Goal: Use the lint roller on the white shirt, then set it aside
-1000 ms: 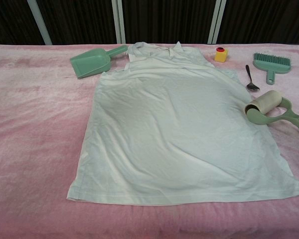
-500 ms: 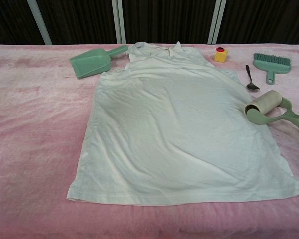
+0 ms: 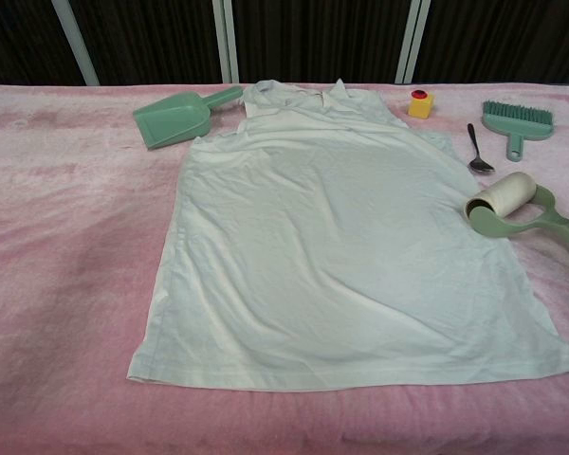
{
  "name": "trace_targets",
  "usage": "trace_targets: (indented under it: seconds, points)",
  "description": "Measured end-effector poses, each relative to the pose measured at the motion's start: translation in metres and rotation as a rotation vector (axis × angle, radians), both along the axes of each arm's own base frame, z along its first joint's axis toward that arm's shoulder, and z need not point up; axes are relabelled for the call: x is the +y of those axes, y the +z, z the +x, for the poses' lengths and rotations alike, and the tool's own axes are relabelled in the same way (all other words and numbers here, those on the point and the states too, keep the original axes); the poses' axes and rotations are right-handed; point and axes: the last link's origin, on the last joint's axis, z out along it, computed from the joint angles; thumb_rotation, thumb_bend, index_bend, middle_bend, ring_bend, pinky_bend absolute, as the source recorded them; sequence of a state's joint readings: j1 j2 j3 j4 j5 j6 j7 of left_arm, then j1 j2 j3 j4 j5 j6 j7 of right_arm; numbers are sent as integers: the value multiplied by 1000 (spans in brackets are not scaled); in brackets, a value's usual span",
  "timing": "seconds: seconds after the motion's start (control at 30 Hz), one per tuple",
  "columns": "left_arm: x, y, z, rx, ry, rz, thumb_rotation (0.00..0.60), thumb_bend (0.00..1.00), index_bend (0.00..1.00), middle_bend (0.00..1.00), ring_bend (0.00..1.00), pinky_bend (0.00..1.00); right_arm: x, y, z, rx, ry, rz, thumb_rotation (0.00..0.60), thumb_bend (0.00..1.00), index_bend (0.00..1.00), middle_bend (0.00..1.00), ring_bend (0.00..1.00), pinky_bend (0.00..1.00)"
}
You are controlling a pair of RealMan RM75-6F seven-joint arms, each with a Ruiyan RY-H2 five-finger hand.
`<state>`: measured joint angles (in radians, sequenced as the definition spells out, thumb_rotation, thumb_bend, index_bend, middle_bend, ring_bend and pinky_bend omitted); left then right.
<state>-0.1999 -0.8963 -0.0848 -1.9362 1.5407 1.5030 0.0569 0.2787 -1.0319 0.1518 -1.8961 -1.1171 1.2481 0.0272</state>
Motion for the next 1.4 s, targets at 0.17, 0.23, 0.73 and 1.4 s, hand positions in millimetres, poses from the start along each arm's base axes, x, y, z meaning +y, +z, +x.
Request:
trace_targets:
  seconds: [0.17,0.23,0.73,1.4]
  points:
    - [-17,-3,-26,17,84,-6,600,408,201,86,0,35,8,-6,-11,-6,-141,10,600,162,130,167,232,235]
    - [-21,-6,-35,10,107,-8,600,408,203,87,0,30,10,-13,-13,9,-179,14,600,162,130,167,230,235]
    - [-30,-23,-78,31,180,10,600,410,206,95,0,20,6,-87,-15,69,-342,9,600,155,258,321,359,249]
    - [-33,-27,-82,47,171,-9,600,412,196,95,0,17,-24,-127,-13,3,-419,-6,600,194,416,429,464,402]
